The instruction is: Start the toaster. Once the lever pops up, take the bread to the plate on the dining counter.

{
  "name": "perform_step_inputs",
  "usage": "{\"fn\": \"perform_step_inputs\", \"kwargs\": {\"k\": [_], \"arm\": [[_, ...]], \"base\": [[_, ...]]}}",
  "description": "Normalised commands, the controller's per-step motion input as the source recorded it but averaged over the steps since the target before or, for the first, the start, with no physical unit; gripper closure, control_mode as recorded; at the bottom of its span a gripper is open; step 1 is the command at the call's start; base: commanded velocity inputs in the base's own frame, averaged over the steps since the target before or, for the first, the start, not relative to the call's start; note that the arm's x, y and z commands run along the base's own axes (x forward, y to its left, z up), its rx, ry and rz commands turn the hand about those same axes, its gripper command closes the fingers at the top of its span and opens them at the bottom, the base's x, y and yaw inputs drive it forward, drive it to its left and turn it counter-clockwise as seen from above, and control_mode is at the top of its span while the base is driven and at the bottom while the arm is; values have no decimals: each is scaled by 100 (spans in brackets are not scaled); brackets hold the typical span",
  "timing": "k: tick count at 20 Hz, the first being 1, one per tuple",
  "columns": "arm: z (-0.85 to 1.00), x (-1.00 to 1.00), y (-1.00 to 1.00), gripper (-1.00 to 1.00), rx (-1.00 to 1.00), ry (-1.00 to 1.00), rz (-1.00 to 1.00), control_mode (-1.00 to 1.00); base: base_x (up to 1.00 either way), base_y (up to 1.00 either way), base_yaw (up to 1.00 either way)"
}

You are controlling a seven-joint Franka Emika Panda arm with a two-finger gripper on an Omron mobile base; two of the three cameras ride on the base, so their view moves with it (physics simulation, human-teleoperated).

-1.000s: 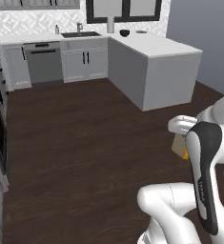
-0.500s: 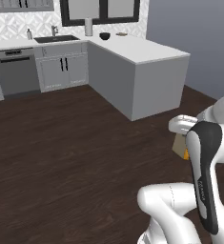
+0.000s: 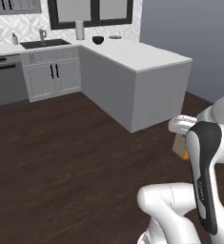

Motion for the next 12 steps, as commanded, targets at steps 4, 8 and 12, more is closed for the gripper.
{"fn": "perform_step_inputs", "kwargs": {"k": [4, 8, 12], "arm": [[0, 0, 0, 100, 0, 0, 0, 100], [0, 0, 0, 100, 0, 0, 0, 100], [0, 0, 0, 100, 0, 0, 0, 100]], "base": [[100, -25, -8], [100, -31, -2], [100, -40, 0]]}}
